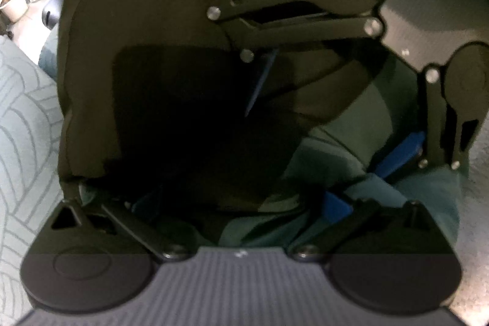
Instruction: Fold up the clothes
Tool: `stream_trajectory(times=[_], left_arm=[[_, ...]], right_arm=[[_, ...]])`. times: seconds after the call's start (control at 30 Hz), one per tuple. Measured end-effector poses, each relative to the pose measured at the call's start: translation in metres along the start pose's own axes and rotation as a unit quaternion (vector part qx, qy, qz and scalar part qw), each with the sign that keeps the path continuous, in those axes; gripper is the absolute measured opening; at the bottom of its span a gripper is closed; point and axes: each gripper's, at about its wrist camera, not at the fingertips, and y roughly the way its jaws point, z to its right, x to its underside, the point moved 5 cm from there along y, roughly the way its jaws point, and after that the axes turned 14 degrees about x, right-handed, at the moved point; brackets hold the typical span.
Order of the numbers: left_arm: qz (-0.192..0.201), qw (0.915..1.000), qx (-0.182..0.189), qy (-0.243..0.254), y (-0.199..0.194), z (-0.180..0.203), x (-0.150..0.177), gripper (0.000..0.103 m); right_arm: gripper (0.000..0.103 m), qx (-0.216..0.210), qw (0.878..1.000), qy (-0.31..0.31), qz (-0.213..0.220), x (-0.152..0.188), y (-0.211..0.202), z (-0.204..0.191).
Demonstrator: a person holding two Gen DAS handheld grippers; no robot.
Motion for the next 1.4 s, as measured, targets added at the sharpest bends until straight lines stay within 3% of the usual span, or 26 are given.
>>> stream_trajectory(times=[0.2, 0.37, 0.47, 0.67, 0.77, 0.83, 0.9, 0.93, 0.97, 1.0, 1.03, 1.1, 1.13, 1.23, 1.27, 1.33, 1.4], left_arm=[[0.036, 0.9993, 0.01, 0.0, 0.008, -0.003, -0.003, 0.103], [0.044, 0.999, 0.0, -0.008, -0.001, 0.003, -0.008, 0.103], [0.027, 0.9995, -0.006, -0.018, -0.018, 0.01, -0.022, 0.103], [-0.04, 0.9954, -0.032, -0.081, -0.047, 0.031, -0.064, 0.103], [-0.067, 0.9899, -0.073, -0.101, -0.064, 0.043, -0.081, 0.103], [-0.046, 0.9849, -0.105, -0.13, -0.081, 0.048, -0.091, 0.103], [0.01, 0.9686, -0.114, -0.221, -0.104, 0.054, -0.099, 0.103], [0.026, 0.9642, -0.104, -0.242, -0.109, 0.059, -0.109, 0.103], [0.058, 0.9564, -0.071, -0.277, -0.134, 0.05, -0.117, 0.103], [0.078, 0.9513, -0.031, -0.297, -0.146, 0.048, -0.112, 0.103], [0.071, 0.9511, -0.017, -0.3, -0.146, 0.049, -0.092, 0.103], [-0.005, 0.9509, -0.027, -0.308, -0.106, 0.042, -0.052, 0.103], [-0.021, 0.9492, -0.034, -0.312, -0.096, 0.043, -0.045, 0.103], [0.004, 0.9306, -0.01, -0.366, -0.078, 0.036, -0.018, 0.103], [0.022, 0.921, -0.001, -0.389, -0.077, 0.032, -0.011, 0.103], [0.06, 0.9124, 0.01, -0.405, -0.072, 0.026, 0.006, 0.103], [0.096, 0.9031, 0.022, -0.418, -0.058, 0.009, 0.02, 0.103]], right_arm=[[0.103, -0.007, 1.0, 0.005, 0.014, 0.002, 0.003, 0.005], [0.103, 0.001, 0.999, 0.004, 0.037, -0.002, -0.006, 0.013], [0.103, 0.01, 0.998, 0.003, 0.062, -0.004, -0.028, 0.021], [0.103, 0.002, 0.999, 0.023, 0.041, 0.003, -0.037, 0.037], [0.103, -0.001, 0.999, 0.024, 0.042, -0.032, -0.018, 0.021], [0.103, 0.0, 0.999, 0.026, 0.043, -0.041, -0.013, 0.017], [0.103, 0.002, 0.999, 0.025, 0.045, -0.043, -0.014, 0.014], [0.103, 0.004, 0.999, 0.023, 0.049, -0.045, -0.015, 0.012], [0.103, 0.006, 0.998, 0.021, 0.053, -0.046, -0.016, 0.009], [0.103, 0.007, 0.998, 0.02, 0.057, -0.047, -0.018, 0.008], [0.103, 0.006, 0.998, 0.019, 0.061, -0.048, -0.021, 0.008], [0.103, 0.003, 0.998, 0.02, 0.064, -0.045, -0.029, 0.011], [0.103, 0.002, 0.997, 0.025, 0.07, -0.045, -0.04, 0.016], [0.103, -0.004, 0.994, 0.05, 0.093, -0.028, -0.068, 0.047], [0.103, -0.013, 0.992, 0.067, 0.103, -0.026, -0.071, 0.055], [0.103, -0.047, 0.987, 0.115, 0.099, -0.02, -0.058, 0.074], [0.102, -0.066, 0.986, 0.126, 0.092, 0.026, -0.051, 0.101]])
